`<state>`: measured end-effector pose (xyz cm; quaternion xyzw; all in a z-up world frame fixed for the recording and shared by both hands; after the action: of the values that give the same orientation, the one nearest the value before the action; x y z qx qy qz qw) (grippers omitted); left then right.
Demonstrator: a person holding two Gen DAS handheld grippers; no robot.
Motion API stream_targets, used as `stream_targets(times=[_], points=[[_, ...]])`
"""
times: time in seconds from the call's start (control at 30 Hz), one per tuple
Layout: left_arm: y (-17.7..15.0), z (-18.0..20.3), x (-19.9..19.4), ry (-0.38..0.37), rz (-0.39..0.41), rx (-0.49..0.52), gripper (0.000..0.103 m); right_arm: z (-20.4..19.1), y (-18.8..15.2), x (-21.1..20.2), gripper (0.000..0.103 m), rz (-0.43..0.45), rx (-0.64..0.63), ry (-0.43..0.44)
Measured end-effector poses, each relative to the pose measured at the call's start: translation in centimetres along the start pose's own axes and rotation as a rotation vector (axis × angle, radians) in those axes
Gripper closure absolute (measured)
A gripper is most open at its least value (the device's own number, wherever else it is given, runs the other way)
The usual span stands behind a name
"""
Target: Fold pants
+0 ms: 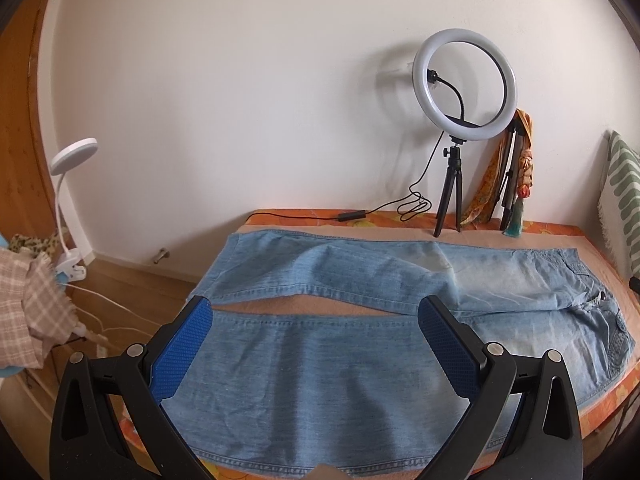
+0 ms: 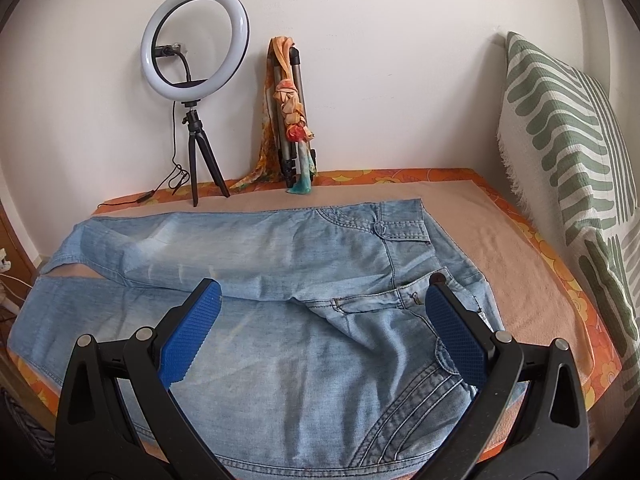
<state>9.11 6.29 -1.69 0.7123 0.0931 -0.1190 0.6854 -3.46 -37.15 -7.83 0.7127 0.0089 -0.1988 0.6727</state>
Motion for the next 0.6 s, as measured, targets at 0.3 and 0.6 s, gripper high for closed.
stream_targets(times=[0.3, 0.6], points=[[1.3, -5.3, 4.2, 0.044, -0.059, 0.03, 0.001, -4.9, 3.1, 4.2, 0.0, -0.038, -0.085, 0.199], [1.3, -9.0, 10.5, 0.032, -0.148, 0.067, 0.011, -11.4, 4.9, 9.4, 0.0, -0.061, -0.234, 0.304]])
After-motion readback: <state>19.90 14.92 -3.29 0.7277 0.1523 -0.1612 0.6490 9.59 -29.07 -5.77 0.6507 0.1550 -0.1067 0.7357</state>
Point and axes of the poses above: each gripper's, at about its wrist camera, not at the fingertips, and x roughly the way its jaws point, z to its right, y to its top, the point moved 4 cm from there along x, roughly the way its jaws point, and after that the axes turned 14 degrees about z, right-handed, at the moved point
